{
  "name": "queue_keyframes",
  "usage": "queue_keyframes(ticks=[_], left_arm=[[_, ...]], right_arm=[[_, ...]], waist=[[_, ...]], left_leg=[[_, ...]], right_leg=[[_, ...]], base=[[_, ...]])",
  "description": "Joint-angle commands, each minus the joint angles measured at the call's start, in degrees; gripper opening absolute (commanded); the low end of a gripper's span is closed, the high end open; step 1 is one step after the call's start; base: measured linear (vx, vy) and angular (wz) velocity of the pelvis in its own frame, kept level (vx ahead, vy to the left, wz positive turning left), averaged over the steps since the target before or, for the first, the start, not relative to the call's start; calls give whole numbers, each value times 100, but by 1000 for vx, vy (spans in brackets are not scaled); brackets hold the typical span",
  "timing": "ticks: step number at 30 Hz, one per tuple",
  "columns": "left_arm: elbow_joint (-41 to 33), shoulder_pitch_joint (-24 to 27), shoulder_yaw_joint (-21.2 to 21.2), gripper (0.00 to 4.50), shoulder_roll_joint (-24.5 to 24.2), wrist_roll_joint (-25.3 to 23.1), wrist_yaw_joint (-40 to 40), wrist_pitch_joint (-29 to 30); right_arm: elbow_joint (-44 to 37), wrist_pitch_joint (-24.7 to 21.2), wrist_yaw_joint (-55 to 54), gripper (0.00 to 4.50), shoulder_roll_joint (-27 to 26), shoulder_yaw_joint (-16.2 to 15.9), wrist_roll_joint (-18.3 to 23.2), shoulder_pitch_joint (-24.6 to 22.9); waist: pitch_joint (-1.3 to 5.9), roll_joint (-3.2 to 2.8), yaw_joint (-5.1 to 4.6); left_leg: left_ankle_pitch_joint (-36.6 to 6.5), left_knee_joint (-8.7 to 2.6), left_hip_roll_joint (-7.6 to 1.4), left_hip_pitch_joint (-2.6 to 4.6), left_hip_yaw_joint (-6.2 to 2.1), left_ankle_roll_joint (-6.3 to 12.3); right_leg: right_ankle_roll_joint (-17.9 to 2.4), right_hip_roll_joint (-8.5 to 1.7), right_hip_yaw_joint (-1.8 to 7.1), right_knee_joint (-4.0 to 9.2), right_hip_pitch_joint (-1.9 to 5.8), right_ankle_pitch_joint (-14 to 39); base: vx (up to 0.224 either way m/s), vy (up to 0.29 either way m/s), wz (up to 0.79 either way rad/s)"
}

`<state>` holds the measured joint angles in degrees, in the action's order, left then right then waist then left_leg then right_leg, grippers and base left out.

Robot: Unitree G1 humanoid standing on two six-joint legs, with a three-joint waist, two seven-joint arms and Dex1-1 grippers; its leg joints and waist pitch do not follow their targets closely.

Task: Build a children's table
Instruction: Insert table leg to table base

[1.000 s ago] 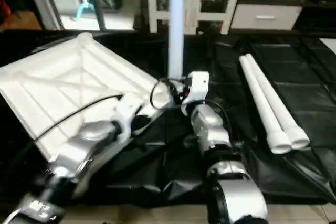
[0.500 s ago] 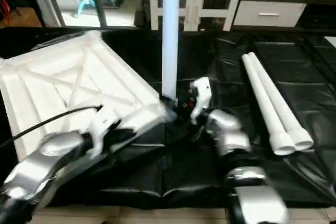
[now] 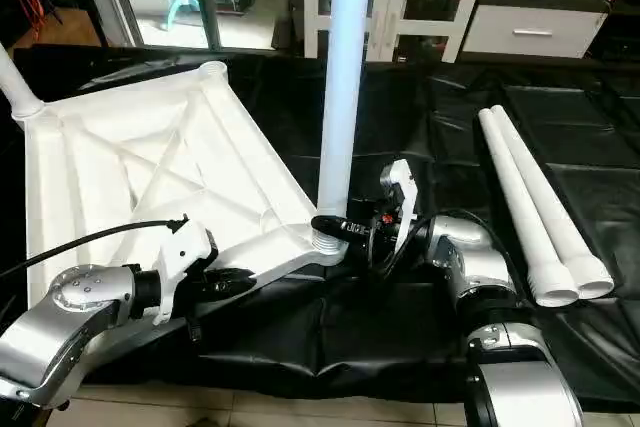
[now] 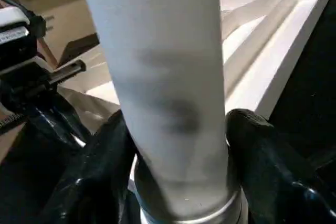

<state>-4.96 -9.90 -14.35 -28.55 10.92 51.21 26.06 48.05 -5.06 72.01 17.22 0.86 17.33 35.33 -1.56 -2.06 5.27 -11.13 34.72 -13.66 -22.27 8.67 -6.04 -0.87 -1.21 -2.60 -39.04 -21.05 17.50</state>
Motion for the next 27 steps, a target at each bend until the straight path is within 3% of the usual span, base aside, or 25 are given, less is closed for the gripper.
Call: queue_keyframes(ticks=[1, 3, 4, 6, 7, 8, 11, 12, 13, 14, 15, 17, 19, 22, 23, 24, 25, 27], left_arm=[[44, -28, -63, 0, 2, -12, 48, -11], [377, -255, -81, 0, 266, -340, -513, -48], [405, -277, -82, 0, 294, -365, -563, -45], [558, -430, -83, 0, 528, -444, -876, 111], [558, -430, -83, 0, 528, -444, -876, 111], [843, -713, -75, 0, 918, -585, -1436, 511], [978, -838, -63, 0, 1087, -648, -1692, 671], [1281, -1063, -9, 0, 1387, -744, -2131, 770], [1852, -1467, 87, 0, 1891, -852, -2790, 792], [2071, -1643, 76, 0, 2097, -870, -2943, 755], [2172, -1722, 69, 0, 2195, -896, -2961, 719], [2193, -1772, 11, 0, 2240, -907, -2861, 653], [2139, -1779, -88, 0, 2207, -926, -2660, 535], [1946, -1643, -160, 0, 2018, -877, -2316, 419], [1736, -1459, -212, 0, 1783, -797, -1955, 299], [1679, -1403, -227, 0, 1710, -772, -1849, 258], [1637, -1363, -237, 0, 1658, -754, -1773, 227], [1192, -963, -275, 0, 1177, -544, -1036, -46]], right_arm=[[250, 35, -811, 243, 144, 342, -108, 9], [620, 219, -2218, 235, -111, 466, -326, 102], [658, 237, -2355, 235, -135, 479, -341, 112], [888, 329, -3317, 219, -326, 604, -396, 164], [888, 329, -3317, 215, -326, 604, -396, 164], [1085, 326, -4431, 209, -585, 772, -390, 195], [1162, 311, -4855, 205, -692, 842, -369, 203], [1231, 295, -5334, 204, -917, 979, -254, 189], [1293, 310, -5872, 204, -1328, 1060, -146, 142], [1276, 353, -5907, 203, -1551, 983, -178, 110], [1286, 408, -5903, 203, -1665, 913, -229, 109], [1255, 452, -5815, 202, -1763, 812, -299, 115], [1203, 579, -5520, 202, -1793, 677, -353, 161], [1039, 650, -4848, 202, -1682, 806, -78, 220], [941, 763, -4375, 237, -1412, 813, -59, 261], [924, 809, -4273, 237, -1314, 786, -105, 270], [911, 843, -4199, 274, -1243, 767, -138, 277], [809, 844, -3378, 277, -699, 734, -172, 318]], waist=[[394, 94, -55], [383, 83, -80], [367, 86, -103], [385, 89, -139], [382, 82, -151], [405, 75, -170], [421, 74, -199], [418, 99, -210], [398, 69, -214], [407, 57, -199], [411, 92, -188], [411, 104, -166], [423, 86, -159], [434, 88, -159], [437, 69, -166], [440, 89, -175], [443, 84, -179], [446, 79, -182]], left_leg=[[523, -187, 74, 71, 69, 506], [520, -200, 62, 78, 69, 462], [482, -210, 64, 81, 73, 433], [472, -216, 74, 80, 63, 315], [486, -216, 78, 84, 65, 315], [554, -206, 84, 71, 51, 315], [773, -197, 93, 90, 46, 330], [739, -200, 104, 68, 49, 324], [619, -218, 97, 94, 48, 285], [599, -210, 87, 123, 57, 287], [481, -236, 61, 134, 40, 230], [353, -236, 63, 133, 43, 215], [252, -240, 82, 111, 29, 201], [269, -236, 90, 85, 26, 231], [345, -229, 91, 87, 24, 243], [384, -221, 106, 60, 24, 244], [356, -217, 106, 71, 28, 266], [287, -211, 108, 58, 16, 287]], right_leg=[[-838, -388, 217, 301, 351, -3418], [-871, -402, 226, 313, 334, -3253], [-893, -413, 234, 333, 323, -3142], [-978, -424, 245, 330, 367, -2965], [-987, -425, 252, 337, 359, -2991], [-987, -417, 249, 310, 395, -3170], [-997, -420, 249, 298, 399, -3560], [-988, -410, 248, 295, 421, -3602], [-913, -424, 261, 332, 388, -3524], [-907, -438, 271, 346, 362, -3493], [-902, -450, 266, 351, 383, -3359], [-879, -453, 263, 360, 393, -3302], [-731, -449, 253, 364, 415, -3350], [-657, -436, 249, 340, 442, -3584], [-641, -432, 243, 325, 435, -3744], [-627, -417, 231, 313, 464, -3901], [-617, -416, 227, 324, 452, -3942], [-627, -420, 223, 323, 473, -3917]], base=[[0, 0, 0], [0, 0, 0], [0, 0, 0], [0, 0, 0], [0, 0, 0], [0, 0, 0], [0, 0, 0], [0, 0, 0], [0, 0, 0], [0, 0, 0], [0, 0, 0], [0, 0, 0], [0, 0, 0], [0, 0, 0], [0, 0, 0], [0, 0, 0], [0, 0, 0], [0, 0, 0]])
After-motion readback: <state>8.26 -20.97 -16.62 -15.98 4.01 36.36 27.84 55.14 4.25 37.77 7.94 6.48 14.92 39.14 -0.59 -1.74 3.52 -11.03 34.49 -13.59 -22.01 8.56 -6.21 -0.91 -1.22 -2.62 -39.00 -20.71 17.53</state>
